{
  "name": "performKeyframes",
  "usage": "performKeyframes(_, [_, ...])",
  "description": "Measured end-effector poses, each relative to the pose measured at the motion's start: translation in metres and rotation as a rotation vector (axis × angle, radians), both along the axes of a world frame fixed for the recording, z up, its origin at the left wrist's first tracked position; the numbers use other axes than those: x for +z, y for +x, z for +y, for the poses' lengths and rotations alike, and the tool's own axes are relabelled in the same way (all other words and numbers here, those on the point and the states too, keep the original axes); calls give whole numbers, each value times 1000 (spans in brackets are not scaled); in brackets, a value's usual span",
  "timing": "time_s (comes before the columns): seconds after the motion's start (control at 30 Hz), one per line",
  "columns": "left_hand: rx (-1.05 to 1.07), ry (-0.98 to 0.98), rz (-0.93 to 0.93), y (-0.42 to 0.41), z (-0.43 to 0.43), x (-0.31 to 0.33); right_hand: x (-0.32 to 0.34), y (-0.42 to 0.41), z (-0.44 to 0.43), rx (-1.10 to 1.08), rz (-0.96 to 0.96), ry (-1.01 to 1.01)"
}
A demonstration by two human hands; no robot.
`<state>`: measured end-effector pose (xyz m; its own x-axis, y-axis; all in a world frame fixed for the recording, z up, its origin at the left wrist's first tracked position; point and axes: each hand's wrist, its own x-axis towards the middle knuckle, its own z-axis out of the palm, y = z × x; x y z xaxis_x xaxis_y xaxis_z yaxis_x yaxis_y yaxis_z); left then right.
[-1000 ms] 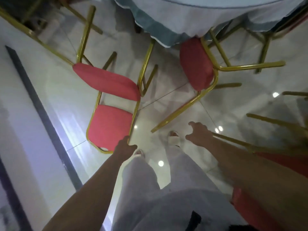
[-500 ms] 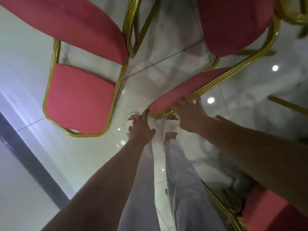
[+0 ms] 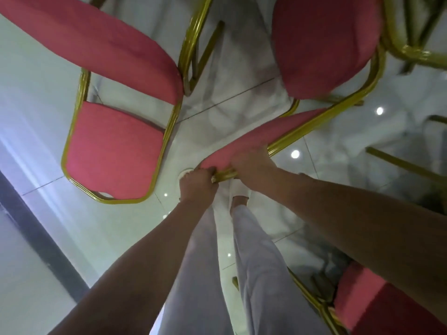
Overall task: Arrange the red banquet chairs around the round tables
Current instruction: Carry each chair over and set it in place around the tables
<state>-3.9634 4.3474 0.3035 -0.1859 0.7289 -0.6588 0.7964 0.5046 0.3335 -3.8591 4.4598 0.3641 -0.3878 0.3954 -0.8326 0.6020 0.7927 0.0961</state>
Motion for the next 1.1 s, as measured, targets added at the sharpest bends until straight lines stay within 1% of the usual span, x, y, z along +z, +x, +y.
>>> performKeyframes(0.07, [-88,49,51,-12,1,57,51,3,4,-58,84,-15])
performKeyframes(0.17, [-250,172,153,-27,9,153,136,17,13,-141,284,-45])
performKeyframes(0.23, [-310,232,178,-30,20,221,196,33,26,-231,436,-82])
performKeyframes(0.3, [-315,297,150,-26,35,291,256,55,41,-320,597,-118])
performKeyframes(0.4, [-338,547,82,-3,64,383,328,110,66,-502,857,-119])
performKeyframes(0.47, [-383,716,29,23,83,425,360,153,81,-600,935,-50])
performKeyframes(0.5, [-404,771,9,38,91,439,370,175,87,-645,957,-17])
performKeyframes(0.53, [-424,795,-7,51,96,448,377,196,90,-694,973,11])
performKeyframes(0.6, [-444,745,-43,67,102,450,385,236,95,-812,975,71])
performKeyframes(0.63, [-424,691,-75,70,103,446,387,254,97,-875,966,92])
performKeyframes(0.7, [-316,581,-151,67,104,433,388,287,98,-996,967,133])
performKeyframes(0.77, [-259,505,-211,64,106,420,389,319,101,-1076,957,260])
performKeyframes(0.83, [-299,491,-268,71,110,410,396,345,103,-1110,891,430])
performKeyframes(0.87, [-328,498,-286,78,113,408,401,353,102,-1107,880,480])
performKeyframes(0.93, [-387,506,-308,100,124,408,406,362,97,-999,851,551])
performKeyframes(0.97, [-421,511,-312,113,130,409,406,363,93,-937,789,611])
performKeyframes(1.0, [-456,521,-306,128,138,410,404,364,89,-920,713,677])
performKeyframes(1.03, [-497,535,-282,144,144,412,403,364,86,-947,662,725])
performKeyframes(1.1, [-587,564,-205,177,156,417,405,370,86,-1077,640,746])
